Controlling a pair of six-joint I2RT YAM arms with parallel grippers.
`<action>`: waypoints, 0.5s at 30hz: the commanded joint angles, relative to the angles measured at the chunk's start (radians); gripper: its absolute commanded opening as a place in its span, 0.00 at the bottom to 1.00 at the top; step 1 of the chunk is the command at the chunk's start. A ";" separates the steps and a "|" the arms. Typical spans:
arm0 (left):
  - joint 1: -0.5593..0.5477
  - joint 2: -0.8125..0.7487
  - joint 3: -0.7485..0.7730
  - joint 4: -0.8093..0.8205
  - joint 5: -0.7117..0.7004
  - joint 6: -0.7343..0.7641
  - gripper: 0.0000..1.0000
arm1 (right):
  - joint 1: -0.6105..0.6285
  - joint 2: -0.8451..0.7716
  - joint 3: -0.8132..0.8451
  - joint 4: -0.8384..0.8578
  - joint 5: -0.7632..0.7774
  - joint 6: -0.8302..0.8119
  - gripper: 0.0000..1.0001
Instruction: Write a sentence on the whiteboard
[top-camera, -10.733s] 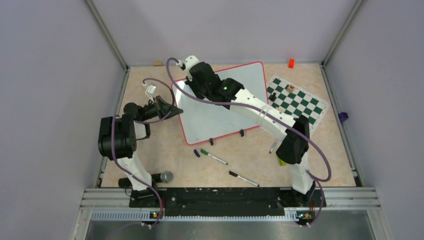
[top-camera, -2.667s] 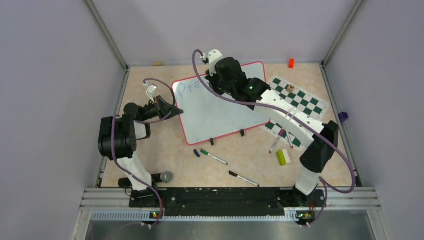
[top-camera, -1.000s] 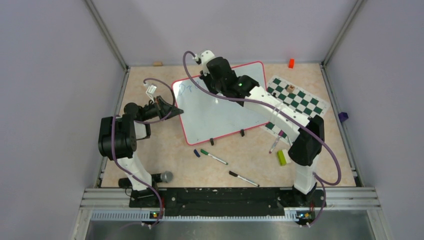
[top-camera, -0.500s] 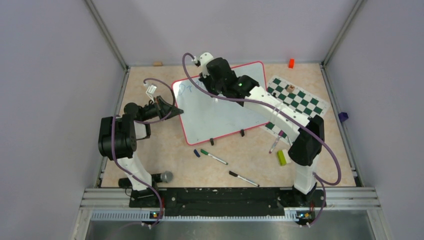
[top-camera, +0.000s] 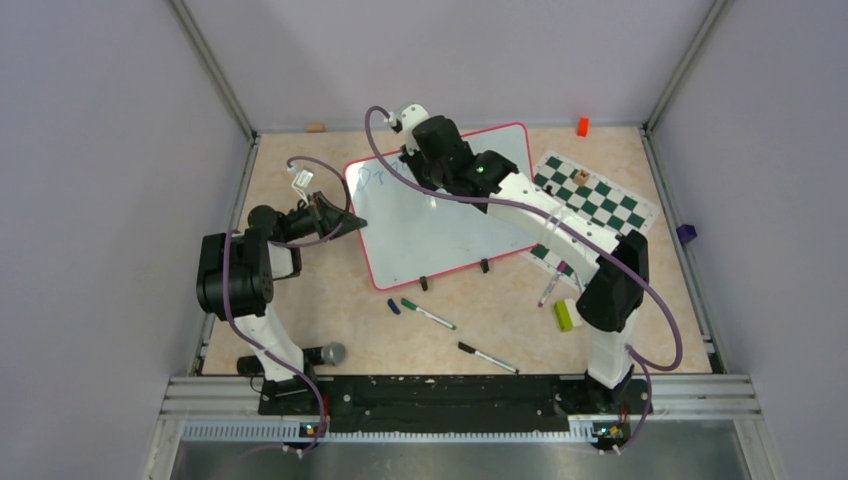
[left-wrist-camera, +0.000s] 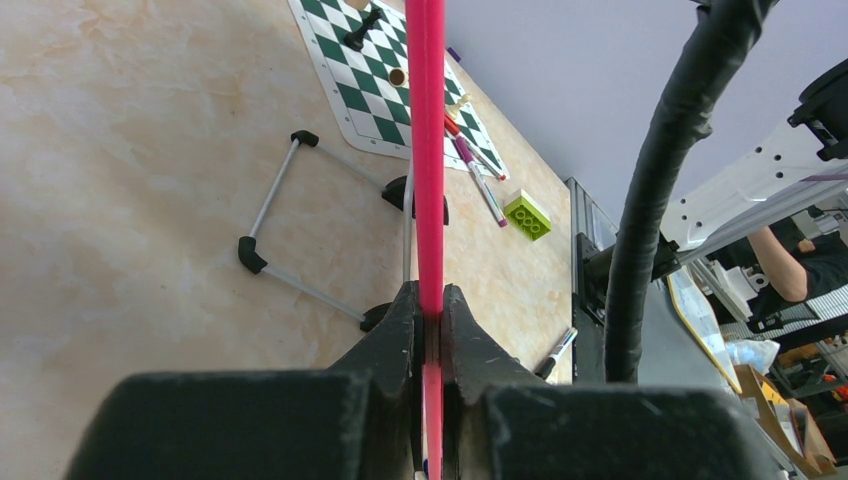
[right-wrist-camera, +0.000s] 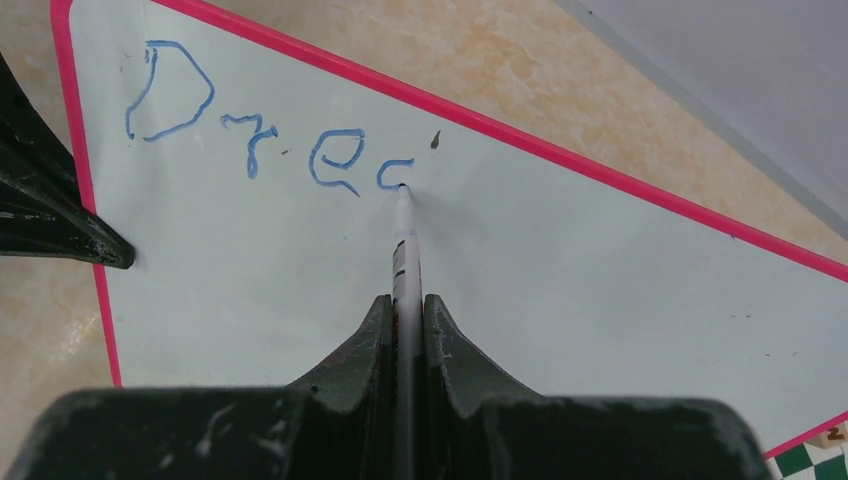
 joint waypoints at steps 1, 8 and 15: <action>-0.007 -0.034 0.015 0.130 0.026 0.030 0.00 | -0.002 0.001 0.054 0.038 0.043 -0.013 0.00; -0.007 -0.033 0.015 0.130 0.025 0.030 0.00 | -0.006 0.014 0.077 0.038 0.030 -0.016 0.00; -0.007 -0.033 0.015 0.130 0.026 0.030 0.00 | -0.008 0.015 0.083 0.036 0.027 -0.019 0.00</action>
